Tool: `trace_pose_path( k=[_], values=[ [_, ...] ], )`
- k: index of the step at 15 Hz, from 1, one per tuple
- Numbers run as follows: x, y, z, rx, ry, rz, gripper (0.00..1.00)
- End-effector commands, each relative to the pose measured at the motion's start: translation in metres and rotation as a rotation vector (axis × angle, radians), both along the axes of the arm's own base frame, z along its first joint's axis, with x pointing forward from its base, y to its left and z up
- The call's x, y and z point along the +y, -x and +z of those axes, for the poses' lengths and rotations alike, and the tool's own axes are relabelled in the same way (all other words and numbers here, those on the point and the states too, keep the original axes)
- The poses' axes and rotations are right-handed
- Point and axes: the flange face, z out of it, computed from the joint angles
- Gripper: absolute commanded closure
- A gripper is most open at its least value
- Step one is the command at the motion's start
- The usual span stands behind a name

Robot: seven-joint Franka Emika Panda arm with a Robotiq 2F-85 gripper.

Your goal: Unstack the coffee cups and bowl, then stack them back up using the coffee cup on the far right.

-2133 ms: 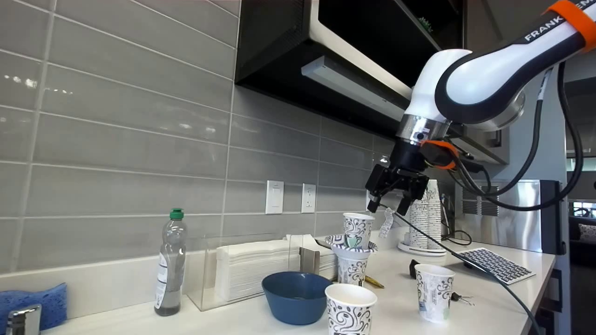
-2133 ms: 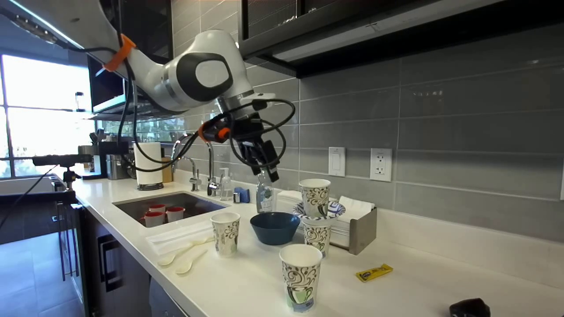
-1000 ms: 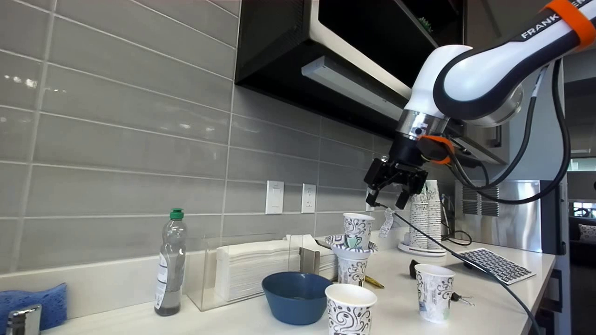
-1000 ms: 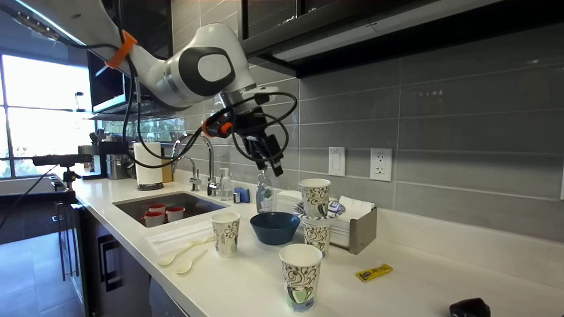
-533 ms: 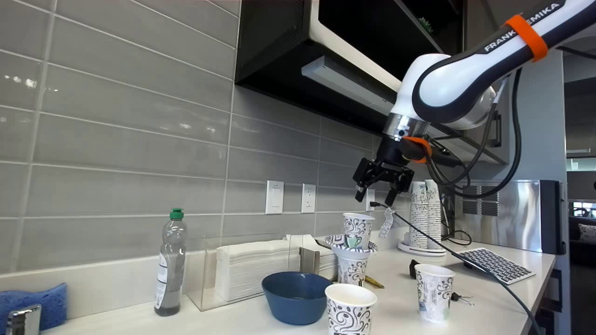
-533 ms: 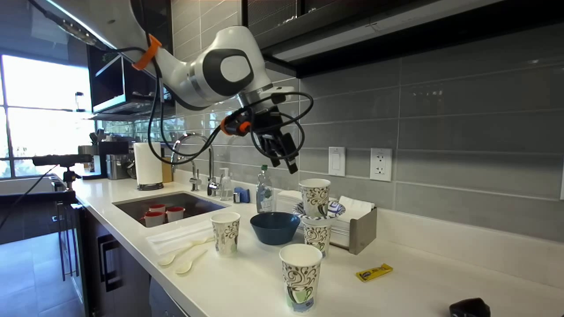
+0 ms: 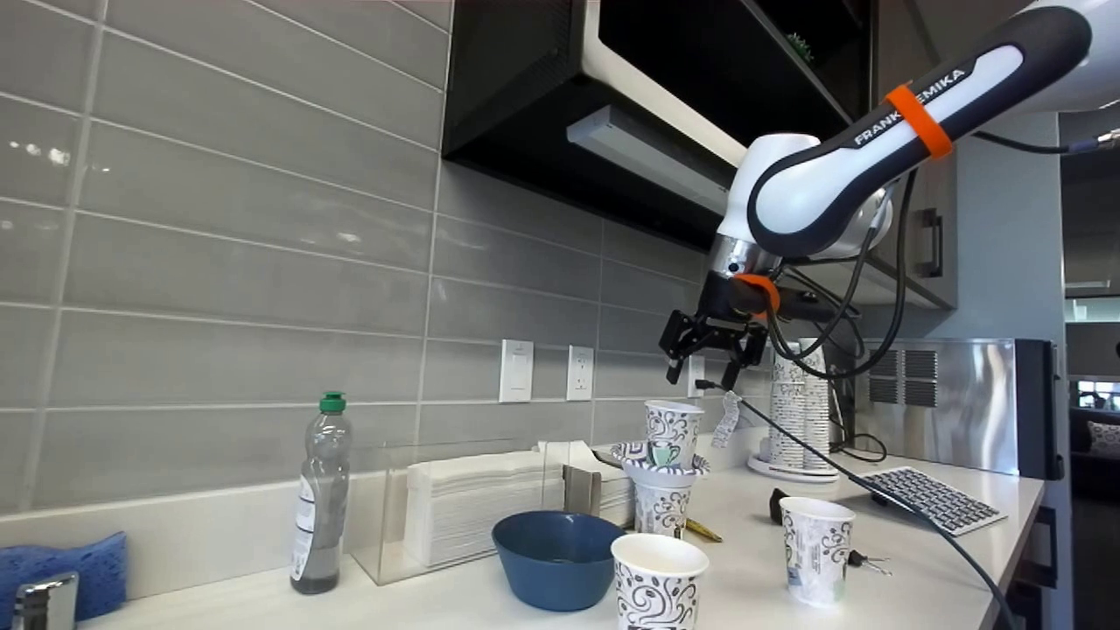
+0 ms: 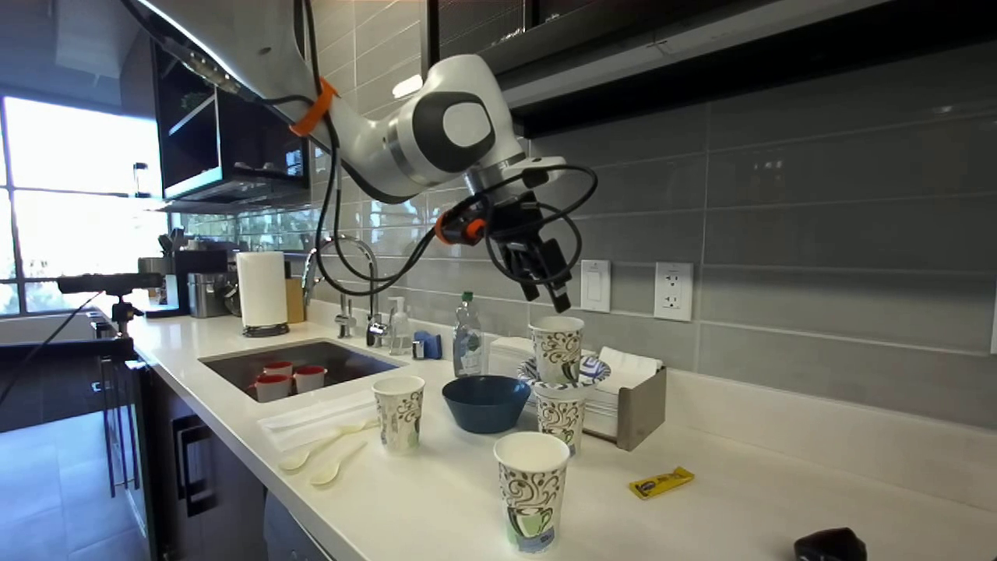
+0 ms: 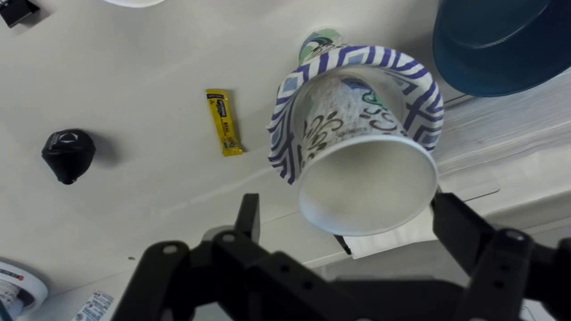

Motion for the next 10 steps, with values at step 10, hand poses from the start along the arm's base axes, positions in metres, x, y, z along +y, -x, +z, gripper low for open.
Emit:
trace_pose_path(
  k=[10],
  values=[
    [-0.025, -0.01, -0.033, 0.102, -0.039, -0.107, 0.23]
  ],
)
